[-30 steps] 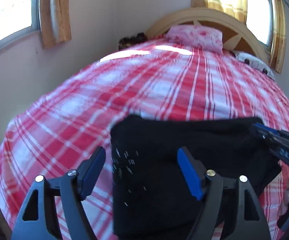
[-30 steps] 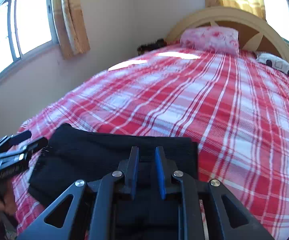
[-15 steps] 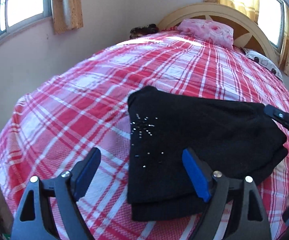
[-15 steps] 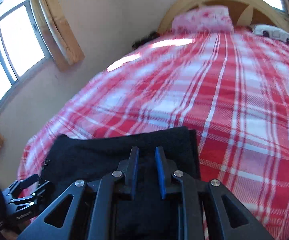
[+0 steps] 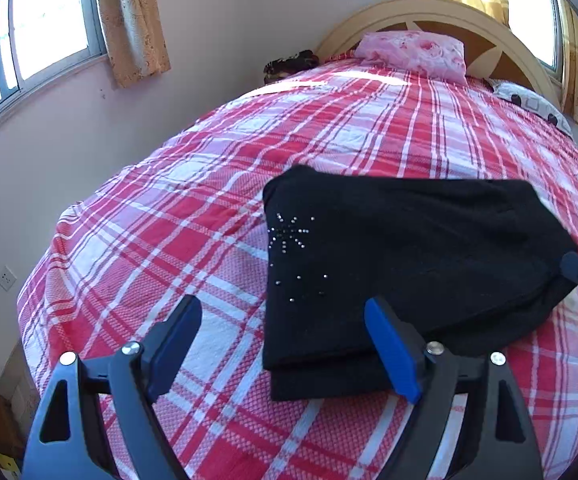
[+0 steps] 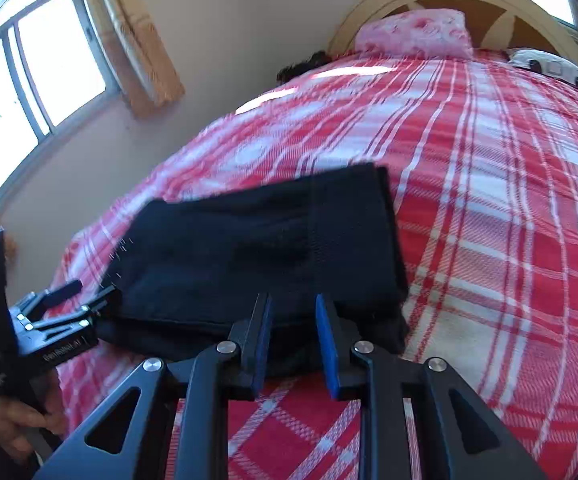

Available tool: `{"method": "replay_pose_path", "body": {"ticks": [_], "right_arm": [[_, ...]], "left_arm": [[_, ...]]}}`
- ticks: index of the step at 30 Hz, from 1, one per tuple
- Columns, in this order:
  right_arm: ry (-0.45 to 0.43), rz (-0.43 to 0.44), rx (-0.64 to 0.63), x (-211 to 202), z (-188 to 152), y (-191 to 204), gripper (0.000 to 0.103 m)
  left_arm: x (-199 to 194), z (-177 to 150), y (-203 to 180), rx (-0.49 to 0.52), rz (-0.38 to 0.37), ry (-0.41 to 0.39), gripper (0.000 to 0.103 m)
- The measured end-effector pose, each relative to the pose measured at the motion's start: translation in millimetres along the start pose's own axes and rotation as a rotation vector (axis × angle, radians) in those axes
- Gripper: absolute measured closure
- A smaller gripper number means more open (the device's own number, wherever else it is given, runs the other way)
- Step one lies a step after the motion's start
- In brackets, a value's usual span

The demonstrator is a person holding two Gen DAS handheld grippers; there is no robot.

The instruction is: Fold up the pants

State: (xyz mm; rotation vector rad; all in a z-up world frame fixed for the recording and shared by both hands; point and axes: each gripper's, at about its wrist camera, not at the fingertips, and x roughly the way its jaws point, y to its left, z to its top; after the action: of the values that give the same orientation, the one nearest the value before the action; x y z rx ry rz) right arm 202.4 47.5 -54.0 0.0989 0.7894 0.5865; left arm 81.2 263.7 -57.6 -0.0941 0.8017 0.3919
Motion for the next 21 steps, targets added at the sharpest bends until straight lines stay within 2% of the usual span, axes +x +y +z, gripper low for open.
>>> {"method": "replay_pose_path", "body": {"ticks": [4, 6, 8, 10, 11, 15, 21], "right_arm": [[-0.086, 0.039, 0.067, -38.2, -0.4, 9.6, 0.077], [-0.093, 0.068, 0.106, -52.7, -5.0, 17.3, 0.072], [-0.080, 0.106, 0.172, -63.2, -11.2, 21.2, 0.054], [-0.080, 0.171, 0.243, -74.1, -21.5, 23.2, 0.042], [-0.080, 0.181, 0.260, -77.7, -25.9, 23.9, 0.041], [-0.063, 0.134, 0.274, -87.3, -44.2, 26.2, 0.041], [-0.035, -0.033, 0.169, -99.7, -65.3, 38.6, 0.041]], "left_arm": [[-23.0, -4.2, -0.7, -0.013, -0.013, -0.032, 0.016], [-38.2, -10.1, -4.2, -0.007, -0.019, -0.052, 0.016], [-48.6, -15.2, -7.7, 0.002, -0.025, -0.071, 0.016], [-59.5, -20.6, -13.7, 0.021, -0.028, -0.084, 0.016], [-65.7, -24.4, -17.6, 0.030, -0.033, -0.090, 0.016], [-76.0, -34.8, -26.1, 0.057, -0.055, -0.078, 0.016], [-76.7, -49.0, -33.0, 0.060, -0.077, -0.007, 0.016]]}}
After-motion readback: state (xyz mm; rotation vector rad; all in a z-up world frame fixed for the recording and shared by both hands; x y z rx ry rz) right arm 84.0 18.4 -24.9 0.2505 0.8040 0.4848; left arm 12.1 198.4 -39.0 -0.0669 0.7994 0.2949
